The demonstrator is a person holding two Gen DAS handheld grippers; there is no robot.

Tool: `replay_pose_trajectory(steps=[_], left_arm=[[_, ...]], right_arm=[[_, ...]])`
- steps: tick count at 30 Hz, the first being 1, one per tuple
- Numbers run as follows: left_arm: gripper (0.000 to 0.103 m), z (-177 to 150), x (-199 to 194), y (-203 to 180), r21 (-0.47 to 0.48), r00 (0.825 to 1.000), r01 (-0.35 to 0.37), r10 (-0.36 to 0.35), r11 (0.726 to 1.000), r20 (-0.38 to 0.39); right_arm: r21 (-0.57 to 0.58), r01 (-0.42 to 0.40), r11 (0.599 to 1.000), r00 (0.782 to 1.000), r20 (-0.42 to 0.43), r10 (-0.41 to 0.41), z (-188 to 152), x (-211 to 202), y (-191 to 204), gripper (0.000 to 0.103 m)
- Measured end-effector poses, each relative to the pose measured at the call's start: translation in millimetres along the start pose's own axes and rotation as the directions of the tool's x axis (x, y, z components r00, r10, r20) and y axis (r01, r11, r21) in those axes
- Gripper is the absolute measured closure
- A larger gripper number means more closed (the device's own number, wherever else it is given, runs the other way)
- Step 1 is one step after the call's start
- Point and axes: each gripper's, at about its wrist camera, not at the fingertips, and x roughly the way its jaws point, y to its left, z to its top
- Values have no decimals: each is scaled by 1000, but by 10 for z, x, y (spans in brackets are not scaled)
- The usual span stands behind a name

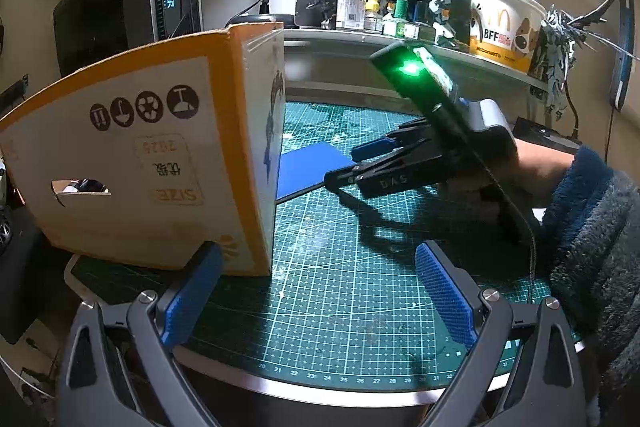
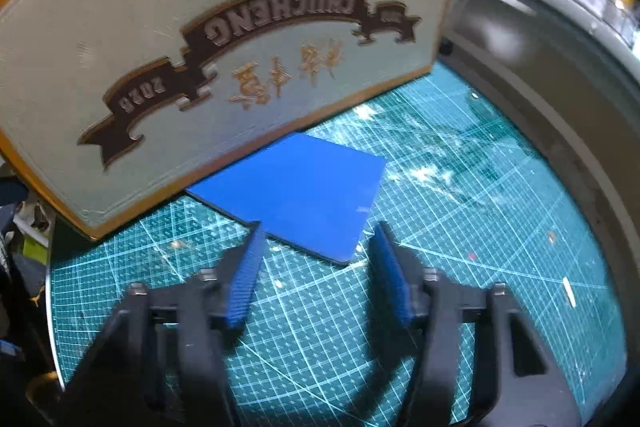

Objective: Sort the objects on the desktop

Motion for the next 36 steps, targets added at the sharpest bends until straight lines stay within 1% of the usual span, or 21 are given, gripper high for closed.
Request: replay_pose_trajectory(steps=[3,4,5,6,7,9,12,13,15,16,17,18,20,22,24,27,28,29,32,34,36], left_arm=[[5,-3,34,24,-4,1000,3,-3,1000,-10],[5,-12,48,26,-5,1000,7,-8,1000,-18],[5,-24,53,31,-5,1000,11,-11,1000,-22],[5,-36,55,34,-5,1000,15,-15,1000,-26],[5,-49,52,35,-3,999,18,-18,1000,-28],[5,-68,36,39,-1,999,22,-22,1000,-27],[5,-77,20,39,-2,999,26,-26,1000,-25],[5,-78,14,41,-3,999,27,-28,1000,-23],[5,-81,8,37,-1,999,27,-27,1000,-19],[5,-83,9,35,-1,999,26,-26,1000,-20],[5,-85,11,32,-1,999,28,-28,1000,-20],[5,-86,13,29,0,999,28,-28,1000,-18],[5,-82,26,14,1,999,26,-26,1000,-20],[5,-78,35,-1,3,999,24,-24,1000,-22],[5,-71,21,-7,6,1000,20,-20,1000,-17],[5,-61,1,-15,12,1000,11,-11,1000,-9],[5,-61,3,-16,13,1000,9,-9,1000,-8],[5,-62,10,-17,14,1000,8,-8,1000,-9],[5,-80,40,-7,11,999,18,-17,1000,-29],[5,-93,28,1,9,999,19,-18,1000,-28],[5,-97,6,10,6,999,24,-24,1000,-25]], right_arm=[[26,-3,1000,1000,3,3,-21,-23,-6,62],[32,-3,999,1000,4,3,-57,-79,-14,68],[37,1,999,1000,5,-1,-68,-97,-13,71],[47,11,999,1000,8,-11,-81,-124,-22,93],[58,16,998,1000,10,-17,-94,-150,-32,102],[100,-92,991,996,3,92,-132,-199,-28,102],[120,-125,985,992,-2,126,-142,-244,21,102],[151,-118,981,993,19,116,-124,-282,-38,94],[203,-101,974,994,49,93,-72,-325,-156,87],[224,-89,971,995,59,78,-36,-332,-214,87],[218,-54,975,997,68,40,35,-331,-237,87],[189,4,982,997,77,-18,127,-326,-210,88],[162,22,987,999,42,-29,284,-228,-183,89],[108,64,992,998,-4,-64,393,-54,-82,98],[87,53,995,996,-71,-47,522,207,-69,102],[71,79,994,991,-110,-71,517,286,19,102],[83,77,994,991,-117,-67,499,275,17,101],[137,54,989,992,-118,-37,465,253,-44,101],[214,-3,977,993,-111,28,358,187,-151,101],[210,3,978,994,-103,19,251,110,-121,101],[210,37,977,995,-98,-17,97,-8,-57,101]])
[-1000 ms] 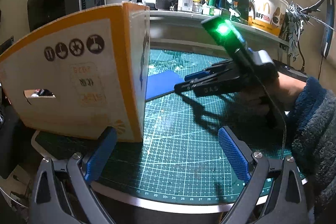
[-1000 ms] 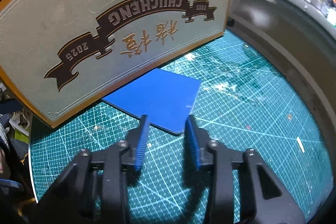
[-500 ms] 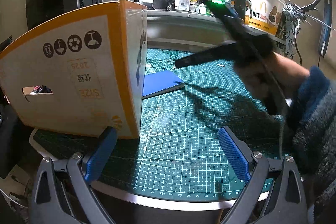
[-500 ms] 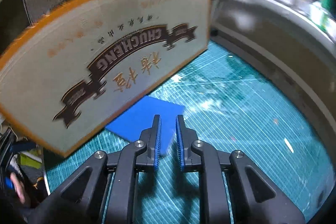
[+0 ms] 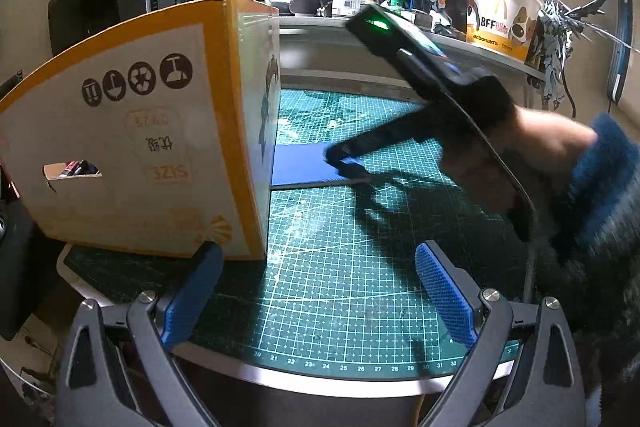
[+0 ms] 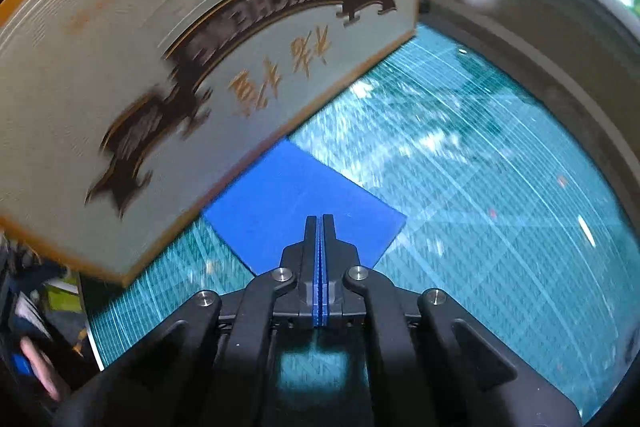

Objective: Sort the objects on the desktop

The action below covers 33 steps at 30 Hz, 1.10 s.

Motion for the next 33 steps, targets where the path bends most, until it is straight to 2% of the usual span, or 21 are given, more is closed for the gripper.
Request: replay_pose_trajectory(steps=[6,10,12,15,16,17,18,19,21,23,24,26,29,32,33], left_arm=[[5,-27,-48,1,3,1000,26,-26,1000,8],[5,-46,-13,-18,0,998,55,-55,998,-4],[5,-42,7,-33,6,995,96,-96,995,-22],[5,-37,1,-13,15,988,151,-151,988,-10],[5,-33,10,2,12,986,168,-167,986,-10],[5,-30,20,28,7,982,189,-189,982,-11],[5,-27,29,49,3,978,206,-206,979,-13],[5,-23,35,60,2,977,214,-214,977,-15],[5,-25,30,85,5,975,223,-223,975,-11],[5,-33,28,86,24,974,225,-225,974,-11],[5,-35,36,73,34,978,210,-209,977,-15],[5,-40,56,46,51,983,184,-183,982,-23],[5,-42,84,24,53,980,195,-193,979,-39],[5,-42,97,-10,68,979,200,-197,977,-49],[5,-42,101,-22,73,978,204,-200,976,-52]], right_arm=[[51,91,995,996,-29,-90,-619,-452,-15,101],[104,80,991,996,-45,-76,-964,-796,-68,102],[116,81,990,995,-64,-74,-1150,-920,-12,100],[136,72,988,997,-41,-67,-1338,-1005,1,99],[143,66,987,998,-24,-64,-1350,-995,-14,96],[140,75,987,996,33,-80,-1397,-1093,-32,93],[132,91,987,993,68,-101,-1415,-1138,-37,79],[109,118,987,988,90,-128,-1426,-1165,-21,54],[65,172,983,975,133,-180,-1445,-1214,14,23],[-8,172,985,974,150,-169,-1391,-1142,68,23],[-51,152,987,979,143,-144,-1364,-1090,96,18],[-89,146,985,984,118,-135,-1291,-957,96,16],[-141,131,981,987,108,-116,-1173,-815,89,15],[-193,134,972,984,146,-106,-988,-711,41,14],[-214,119,969,987,132,-92,-952,-661,28,9]])
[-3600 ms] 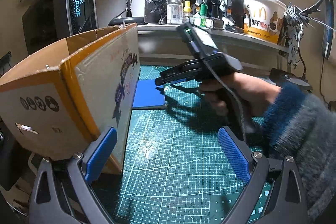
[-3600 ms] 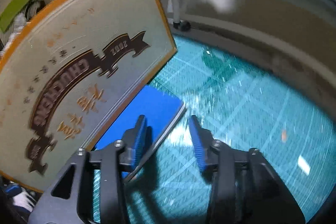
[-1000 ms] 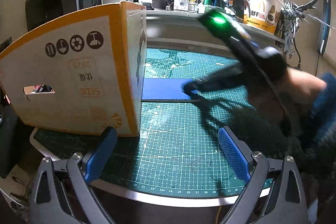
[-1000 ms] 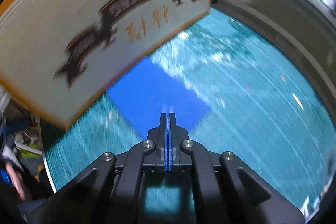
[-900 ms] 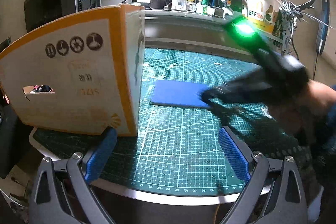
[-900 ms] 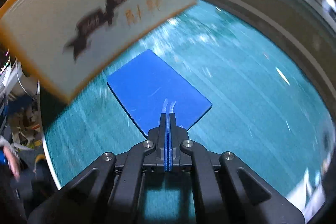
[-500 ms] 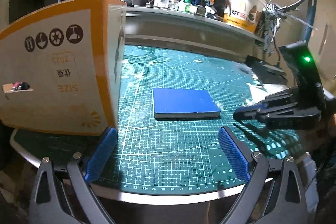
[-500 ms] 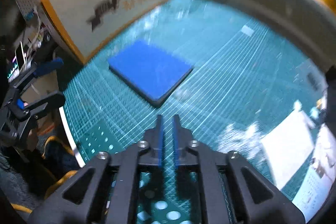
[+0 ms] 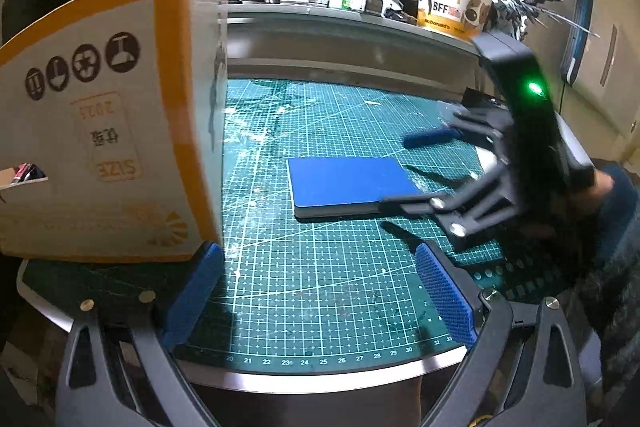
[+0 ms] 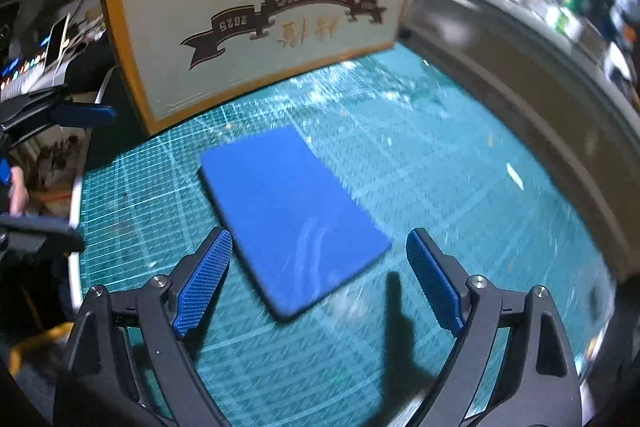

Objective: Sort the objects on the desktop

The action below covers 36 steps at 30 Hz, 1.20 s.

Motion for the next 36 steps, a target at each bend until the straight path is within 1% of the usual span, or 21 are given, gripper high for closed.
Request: replay_pose_trajectory(steps=[3,5,9,10,11,12,13,18,19,20,21,23,24,25,26,29,31,33,34,35,36], left_arm=[[5,4,11,-25,14,1000,6,-6,1000,-5],[5,4,10,-24,15,1000,8,-8,1000,-6],[5,-7,31,19,2,1000,6,-6,1000,-16],[5,-8,43,25,-1,1000,7,-7,1000,-21],[5,-9,53,25,-3,1000,8,-8,1000,-26],[5,-12,58,24,-2,1000,10,-10,1000,-30],[5,-16,58,21,0,999,14,-14,1000,-30],[5,-38,56,-13,5,999,34,-34,999,-37],[5,-42,51,-19,6,999,36,-36,999,-36],[5,-46,46,-24,7,999,38,-37,999,-34],[5,-50,40,-29,8,999,40,-39,999,-33],[5,-52,36,-44,12,998,48,-48,999,-33],[5,-54,34,-51,15,998,49,-48,999,-32],[5,-61,30,-60,19,998,49,-48,999,-30],[5,-67,29,-68,23,998,49,-48,999,-31],[5,-64,50,-73,25,998,46,-45,999,-35],[5,-58,64,-71,25,998,43,-43,999,-36],[5,-52,73,-70,26,999,40,-39,999,-38],[5,-50,71,-69,27,999,39,-38,999,-39],[5,-48,68,-68,28,999,37,-36,999,-39],[5,-45,63,-68,29,999,36,-35,999,-36]], right_arm=[[-33,-75,997,997,-30,74,54,126,-63,8],[-25,-139,990,990,-32,138,46,121,-99,17],[-23,-158,987,987,-33,157,29,82,-52,21],[-12,-161,987,987,-27,161,7,37,-41,24],[-1,-165,986,986,-20,165,-13,-7,-30,37],[13,-186,982,982,-10,186,-15,-41,-26,74],[34,-183,983,983,-24,184,-56,-77,-19,77],[127,-169,977,981,-75,180,-284,-226,-43,77],[133,-166,977,982,-68,176,-308,-259,-52,81],[133,-162,978,983,-70,172,-322,-275,-61,82],[132,-156,979,984,-71,166,-334,-291,-68,81],[74,-118,990,992,-40,121,-304,-334,-34,62],[28,-90,996,996,-14,90,-272,-338,-5,38],[-25,-45,999,999,16,45,-239,-348,46,23],[-67,-14,998,999,30,16,-193,-326,85,22],[-155,3,988,1000,-8,-4,-53,-138,138,21],[-189,13,982,1000,-1,-14,24,-42,139,16],[-160,-38,986,999,-29,33,93,21,88,22],[-135,-76,988,997,-45,70,122,44,54,41],[-114,-123,986,992,-53,118,136,43,44,55],[-117,-140,983,990,-48,135,145,35,64,73]])
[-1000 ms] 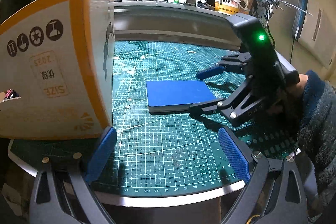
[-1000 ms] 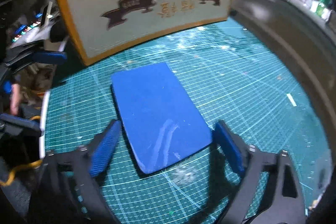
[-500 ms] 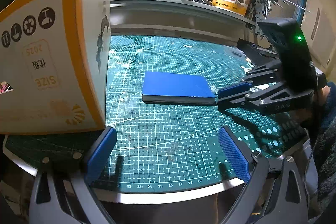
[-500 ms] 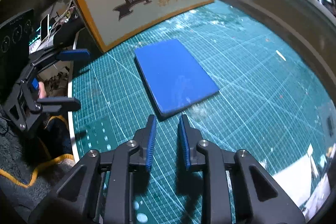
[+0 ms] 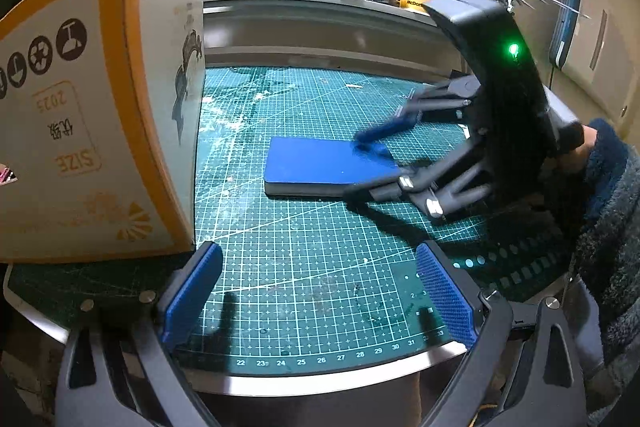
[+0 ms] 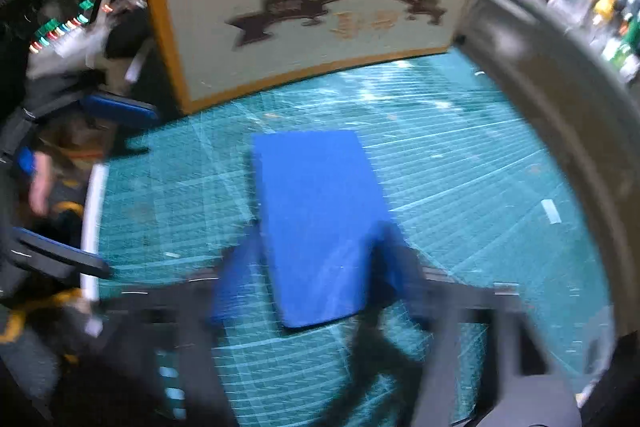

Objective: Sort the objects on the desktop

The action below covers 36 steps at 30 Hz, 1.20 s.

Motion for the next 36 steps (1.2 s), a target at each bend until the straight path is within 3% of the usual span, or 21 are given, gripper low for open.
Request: replay_pose_trajectory(steps=[4,7,21,23,29,32,36], left_arm=[[5,2,32,0,5,1000,-3,3,1000,-6],[5,-2,62,-8,4,1000,4,-4,1000,-13],[5,33,82,-114,26,1000,14,-14,1000,-13],[5,70,88,-175,35,1000,24,-24,999,-7],[5,459,348,-412,9,999,25,-25,1000,24],[5,718,589,-446,-34,998,60,-60,998,23],[5,1107,1184,-300,-132,995,76,-83,988,-48]], right_arm=[[-63,55,996,998,5,-55,-1,-19,171,90],[-62,100,993,995,26,-99,3,-62,201,96],[138,322,937,945,16,-327,-125,-277,-453,98],[158,367,917,928,9,-373,-174,-284,-553,98],[209,430,878,897,6,-441,-286,-362,-854,97],[249,436,865,892,12,-453,-338,-438,-1017,97],[279,446,850,884,8,-466,-425,-514,-1173,93]])
